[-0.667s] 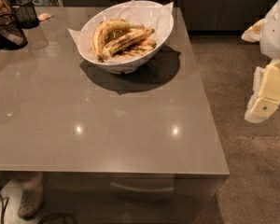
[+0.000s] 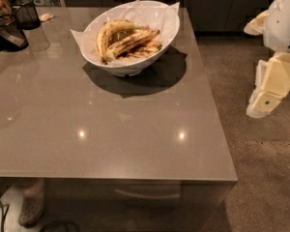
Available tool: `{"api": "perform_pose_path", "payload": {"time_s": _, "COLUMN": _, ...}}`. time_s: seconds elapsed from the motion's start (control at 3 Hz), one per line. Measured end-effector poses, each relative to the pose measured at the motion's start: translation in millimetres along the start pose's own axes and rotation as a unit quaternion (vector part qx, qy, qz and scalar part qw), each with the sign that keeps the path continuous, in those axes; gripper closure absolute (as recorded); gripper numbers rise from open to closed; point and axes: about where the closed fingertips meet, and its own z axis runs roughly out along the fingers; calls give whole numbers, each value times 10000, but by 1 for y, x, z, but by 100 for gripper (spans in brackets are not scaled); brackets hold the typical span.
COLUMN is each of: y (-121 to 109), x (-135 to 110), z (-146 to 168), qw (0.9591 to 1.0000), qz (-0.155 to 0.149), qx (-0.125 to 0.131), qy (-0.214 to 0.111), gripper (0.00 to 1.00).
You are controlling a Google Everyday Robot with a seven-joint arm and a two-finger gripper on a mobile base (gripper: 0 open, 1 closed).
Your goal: Pick banana from white bowl
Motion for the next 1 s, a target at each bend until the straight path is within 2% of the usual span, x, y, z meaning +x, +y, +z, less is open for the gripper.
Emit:
{"api": "perform_pose_path", "payload": {"time_s": 0.33, "y": -17, "x": -22, "z": 4, "qw": 9996, "qz": -265, "qx": -72, "qy": -27, "gripper": 0}}
{"api": "perform_pose_path", "payload": {"time_s": 0.67, "y": -32, "x": -51, "z": 14, "qw": 9973, "qz": -687, "qx": -224, "qy": 124, "gripper": 0}}
{"api": "perform_pose_path", "payload": {"time_s": 1.0, "y": -35, "x": -56, "z": 15, "qw": 9973, "qz": -713, "qx": -165, "qy": 77, "gripper": 0}}
